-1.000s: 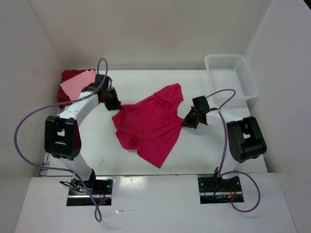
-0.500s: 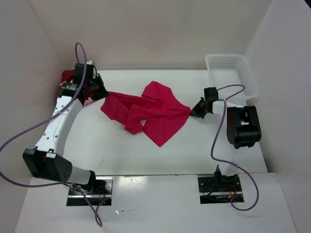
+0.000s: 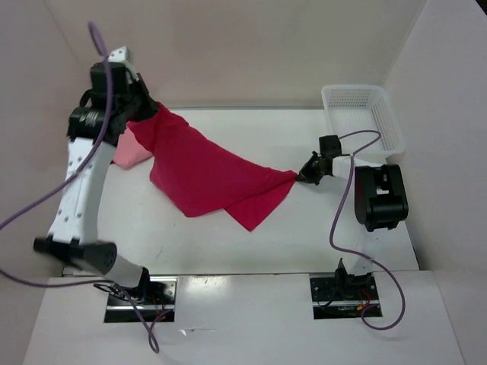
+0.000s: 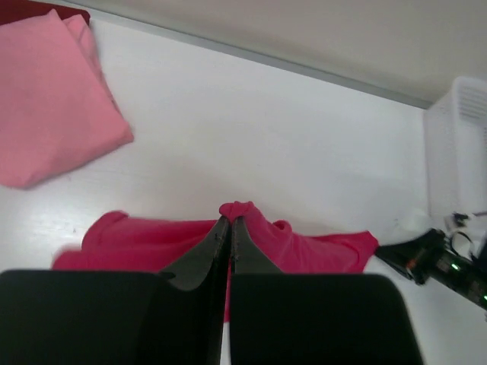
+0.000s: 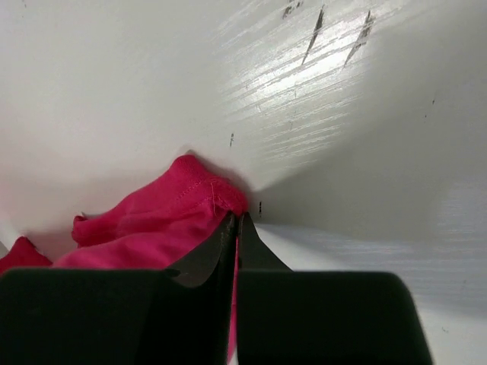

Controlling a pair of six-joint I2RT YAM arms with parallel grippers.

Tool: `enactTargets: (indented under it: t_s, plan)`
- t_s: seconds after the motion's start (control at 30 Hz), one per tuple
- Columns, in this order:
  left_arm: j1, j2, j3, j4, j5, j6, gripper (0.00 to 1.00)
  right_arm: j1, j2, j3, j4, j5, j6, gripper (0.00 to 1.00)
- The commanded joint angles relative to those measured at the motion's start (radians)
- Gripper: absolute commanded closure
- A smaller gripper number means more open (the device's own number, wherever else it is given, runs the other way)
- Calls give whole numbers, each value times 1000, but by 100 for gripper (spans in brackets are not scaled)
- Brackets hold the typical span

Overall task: Fold and stack the t-shirts
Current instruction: Flatten out the tshirt

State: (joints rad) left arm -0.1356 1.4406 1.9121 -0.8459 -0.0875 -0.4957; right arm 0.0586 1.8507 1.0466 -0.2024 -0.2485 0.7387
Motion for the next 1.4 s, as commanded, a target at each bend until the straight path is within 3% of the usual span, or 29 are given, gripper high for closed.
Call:
enactTargets:
  t_s: [0.0,0.1,0.13,0.23,0.33,0.4,0.43,0.47,0.5,0.53,0.57,0.6,0.63,0.67,0.77,0.8,0.93,1.07,1.2,1.3,1.33,1.37]
  plan:
    - [30,246,66,84,21,54,100,-9,-8,79,-5,23,-33,100]
    - [30,598,261,50,66,54,100,-9,11,139,-15,34,-42,100]
    - [30,669,441,33,75,54,100,-9,25,185,-25,43,-42,100]
    - [30,870,727,16,84,10,100,-9,87,266,-52,43,-42,100]
    - [30,914,746,76,95,-26,97,-9,97,338,-61,52,-42,100]
    - [30,914,746,50,66,-26,85,-9,107,348,-87,77,-42,100]
    - [39,914,746,36,66,-17,63,-9,98,348,-88,77,-42,97]
    - [39,888,737,13,83,0,51,-9,97,337,-88,77,-42,93]
    - [39,864,713,13,83,0,42,-9,66,328,-88,77,-42,86]
    - [39,828,617,4,94,11,35,-9,49,308,-88,77,-42,69]
    - [39,731,541,25,106,-4,28,0,29,299,-88,77,-42,62]
    - [39,666,442,65,118,-4,28,0,-16,276,-78,77,-42,57]
    - [39,593,190,118,118,-35,28,0,-37,264,-78,68,-42,51]
    - [39,440,59,231,118,-55,28,9,-59,253,-78,68,-42,50]
    - [82,200,-267,358,160,-142,36,30,-140,187,-78,68,-42,47]
    - [99,157,-445,375,193,-158,38,44,-159,140,-68,68,-30,46]
    - [169,40,-764,407,288,-179,42,58,-229,29,-43,46,-5,44]
    - [238,69,-931,477,393,-198,37,78,-268,-63,-12,-20,30,43]
    - [272,135,-929,519,422,-207,31,127,-300,-131,-3,-20,41,44]
    - [272,207,-909,560,443,-207,31,190,-326,-164,-12,-9,76,53]
    - [272,245,-909,576,443,-219,34,210,-343,-177,-12,-9,85,56]
    - [272,262,-900,588,456,-219,44,251,-355,-207,-2,-9,111,61]
